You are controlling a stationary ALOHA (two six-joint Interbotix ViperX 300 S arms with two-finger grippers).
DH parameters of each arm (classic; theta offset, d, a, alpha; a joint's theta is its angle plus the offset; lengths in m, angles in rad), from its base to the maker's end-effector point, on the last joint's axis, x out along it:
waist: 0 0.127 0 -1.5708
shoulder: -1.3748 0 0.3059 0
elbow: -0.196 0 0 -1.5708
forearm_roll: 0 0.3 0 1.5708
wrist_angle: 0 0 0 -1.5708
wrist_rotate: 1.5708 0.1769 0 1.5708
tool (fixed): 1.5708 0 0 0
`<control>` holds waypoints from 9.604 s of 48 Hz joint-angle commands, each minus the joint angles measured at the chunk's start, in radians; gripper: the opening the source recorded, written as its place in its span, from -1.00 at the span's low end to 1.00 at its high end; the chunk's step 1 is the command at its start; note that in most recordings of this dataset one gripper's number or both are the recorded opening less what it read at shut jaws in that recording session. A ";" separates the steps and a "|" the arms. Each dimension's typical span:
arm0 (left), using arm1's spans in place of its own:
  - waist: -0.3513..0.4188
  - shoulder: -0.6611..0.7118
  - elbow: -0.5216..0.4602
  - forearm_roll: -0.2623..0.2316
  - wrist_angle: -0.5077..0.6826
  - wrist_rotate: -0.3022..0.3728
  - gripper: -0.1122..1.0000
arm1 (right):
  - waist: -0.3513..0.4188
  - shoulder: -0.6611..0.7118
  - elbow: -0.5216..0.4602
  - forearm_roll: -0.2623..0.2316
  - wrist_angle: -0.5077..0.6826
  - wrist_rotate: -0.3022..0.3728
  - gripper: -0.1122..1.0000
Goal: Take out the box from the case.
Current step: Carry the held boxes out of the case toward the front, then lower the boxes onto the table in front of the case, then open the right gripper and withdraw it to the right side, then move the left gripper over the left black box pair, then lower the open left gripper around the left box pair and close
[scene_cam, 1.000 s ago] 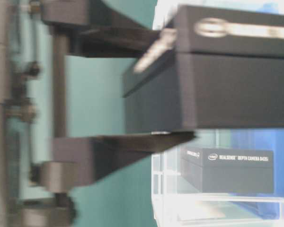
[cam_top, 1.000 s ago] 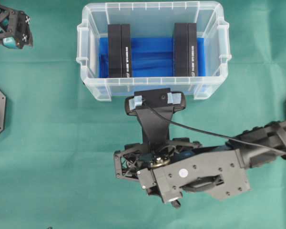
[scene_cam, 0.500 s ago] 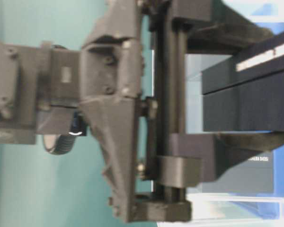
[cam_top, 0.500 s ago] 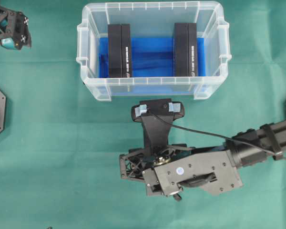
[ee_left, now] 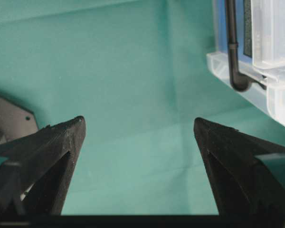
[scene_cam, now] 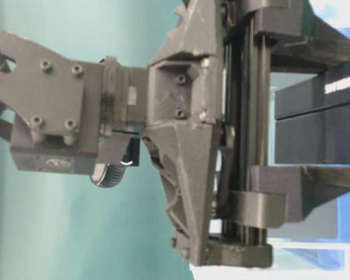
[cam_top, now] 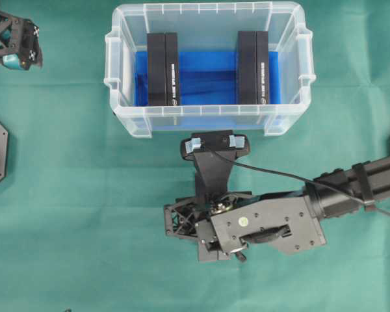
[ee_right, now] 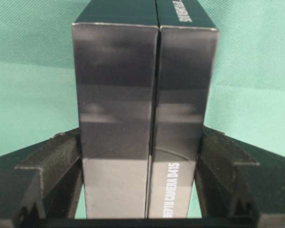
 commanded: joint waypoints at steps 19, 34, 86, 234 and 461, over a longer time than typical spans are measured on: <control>-0.002 -0.006 -0.009 0.003 -0.006 0.000 0.90 | -0.003 -0.026 -0.005 0.014 -0.008 -0.006 0.40; -0.002 -0.008 -0.009 0.003 -0.006 0.002 0.90 | -0.003 -0.026 -0.005 0.015 -0.034 -0.017 0.40; -0.002 -0.018 -0.003 0.003 -0.005 -0.003 0.90 | -0.009 -0.117 -0.049 -0.003 0.086 -0.014 0.87; -0.012 -0.023 0.000 -0.014 0.002 -0.008 0.90 | -0.149 -0.930 0.607 -0.072 0.249 -0.290 0.87; -0.212 0.707 -0.617 0.115 0.003 -0.285 0.90 | -0.647 -0.894 0.592 -0.014 0.075 -0.816 0.87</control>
